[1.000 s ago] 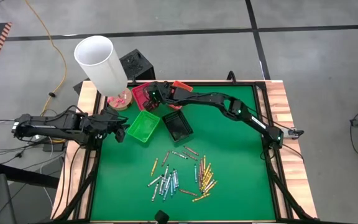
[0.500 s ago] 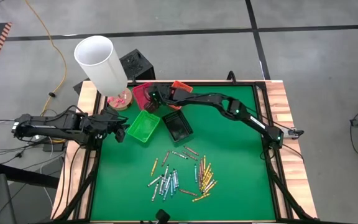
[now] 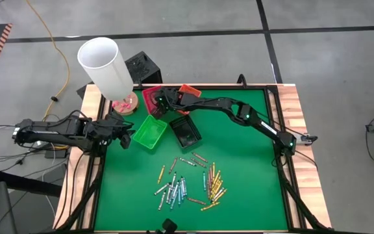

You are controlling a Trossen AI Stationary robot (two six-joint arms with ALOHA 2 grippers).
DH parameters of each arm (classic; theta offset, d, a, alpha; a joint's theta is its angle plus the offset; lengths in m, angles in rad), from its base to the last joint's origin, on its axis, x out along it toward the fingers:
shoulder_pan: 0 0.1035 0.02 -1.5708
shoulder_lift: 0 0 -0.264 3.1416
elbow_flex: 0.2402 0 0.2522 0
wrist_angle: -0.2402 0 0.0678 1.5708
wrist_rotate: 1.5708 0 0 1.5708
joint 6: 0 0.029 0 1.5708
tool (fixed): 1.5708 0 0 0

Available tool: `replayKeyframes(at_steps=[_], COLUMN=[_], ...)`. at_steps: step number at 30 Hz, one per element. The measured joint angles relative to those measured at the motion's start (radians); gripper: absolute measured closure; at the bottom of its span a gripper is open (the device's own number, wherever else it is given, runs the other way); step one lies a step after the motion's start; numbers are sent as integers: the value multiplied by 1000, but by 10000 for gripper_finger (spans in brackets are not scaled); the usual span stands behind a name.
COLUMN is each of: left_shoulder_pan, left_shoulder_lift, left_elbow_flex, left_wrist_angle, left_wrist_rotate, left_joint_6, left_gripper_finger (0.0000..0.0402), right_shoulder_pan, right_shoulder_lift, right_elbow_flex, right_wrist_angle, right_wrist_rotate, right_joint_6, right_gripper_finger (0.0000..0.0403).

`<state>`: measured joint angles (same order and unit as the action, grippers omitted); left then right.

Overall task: Sort crayons
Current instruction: Put the brown crayon into the red bin

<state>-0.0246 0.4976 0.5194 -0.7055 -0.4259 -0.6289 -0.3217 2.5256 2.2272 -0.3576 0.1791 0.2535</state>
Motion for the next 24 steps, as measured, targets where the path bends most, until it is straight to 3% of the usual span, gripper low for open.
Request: replayKeyframes(at_steps=[9, 15, 24], left_shoulder_pan=[0, 0, 0], left_shoulder_lift=[0, 0, 0], left_elbow_flex=[0, 0, 0], left_wrist_angle=[-1, -1, -2], left_wrist_rotate=[0, 1, 1], left_joint_6=[-1, -5, -7], left_gripper_finger=[265, 265, 265], right_shoulder_pan=[0, 18, 117], right_shoulder_lift=[-53, -177, -484], right_elbow_flex=[33, 128, 119], right_wrist_angle=[-59, -336, -846], right_wrist_rotate=[2, 6, 45], right_joint_6=[-72, -183, -243], right_gripper_finger=[300, 302, 302])
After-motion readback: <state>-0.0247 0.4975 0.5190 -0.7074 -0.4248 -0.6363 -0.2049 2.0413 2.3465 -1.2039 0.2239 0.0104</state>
